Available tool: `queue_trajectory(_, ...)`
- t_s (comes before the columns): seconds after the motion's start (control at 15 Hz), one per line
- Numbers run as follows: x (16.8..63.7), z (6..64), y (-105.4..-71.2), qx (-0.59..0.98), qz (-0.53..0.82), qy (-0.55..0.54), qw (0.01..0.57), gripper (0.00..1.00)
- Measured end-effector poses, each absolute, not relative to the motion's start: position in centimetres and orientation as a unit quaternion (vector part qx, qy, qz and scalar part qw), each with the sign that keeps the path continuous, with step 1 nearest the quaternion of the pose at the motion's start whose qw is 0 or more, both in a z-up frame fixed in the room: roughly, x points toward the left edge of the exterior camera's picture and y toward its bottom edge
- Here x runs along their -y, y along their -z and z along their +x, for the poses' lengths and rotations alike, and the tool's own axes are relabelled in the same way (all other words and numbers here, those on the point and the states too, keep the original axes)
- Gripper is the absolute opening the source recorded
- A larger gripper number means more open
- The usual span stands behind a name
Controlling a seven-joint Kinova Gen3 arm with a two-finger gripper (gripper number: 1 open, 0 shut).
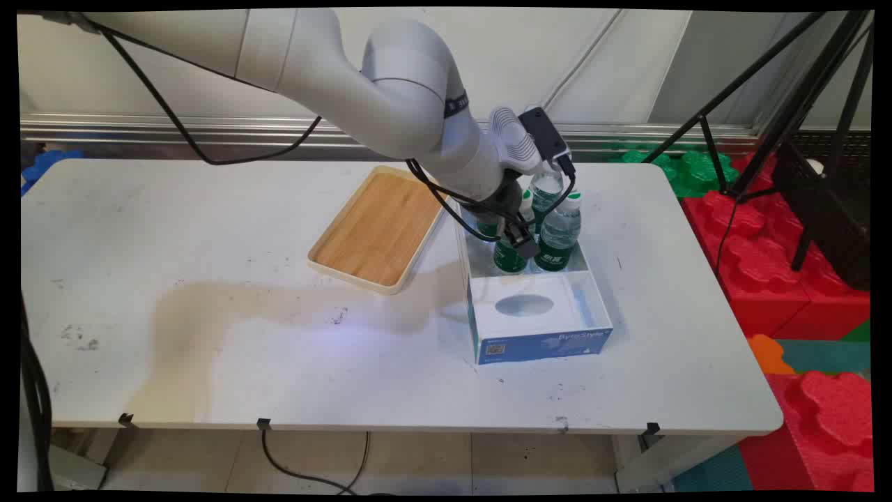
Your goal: Pick up the green bottle from the white box
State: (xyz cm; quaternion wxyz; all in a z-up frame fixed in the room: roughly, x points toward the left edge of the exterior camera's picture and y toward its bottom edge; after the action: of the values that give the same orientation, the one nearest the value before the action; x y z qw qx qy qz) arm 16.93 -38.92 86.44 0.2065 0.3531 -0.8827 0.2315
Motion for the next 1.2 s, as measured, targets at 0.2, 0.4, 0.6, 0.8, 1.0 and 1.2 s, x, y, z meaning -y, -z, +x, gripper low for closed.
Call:
queue_trajectory(0.2, 38.8, 17.2, -87.1, 0.885, 0.342, -0.236, 0.21, 1.0)
queue_trajectory(0.4, 38.5, 17.6, -88.0, 0.889, 0.329, -0.238, 0.212, 1.0)
queue_trajectory(0.6, 37.9, 18.1, -89.2, 0.893, 0.314, -0.238, 0.217, 1.0)
queue_trajectory(0.8, 36.8, 19.2, -91.1, 0.894, 0.305, -0.237, 0.225, 1.0)
queue_trajectory(1.0, 35.2, 21.3, -93.2, 0.889, 0.314, -0.236, 0.235, 1.0)
queue_trajectory(1.2, 34.4, 23.5, -94.9, 0.877, 0.339, -0.242, 0.241, 1.0)
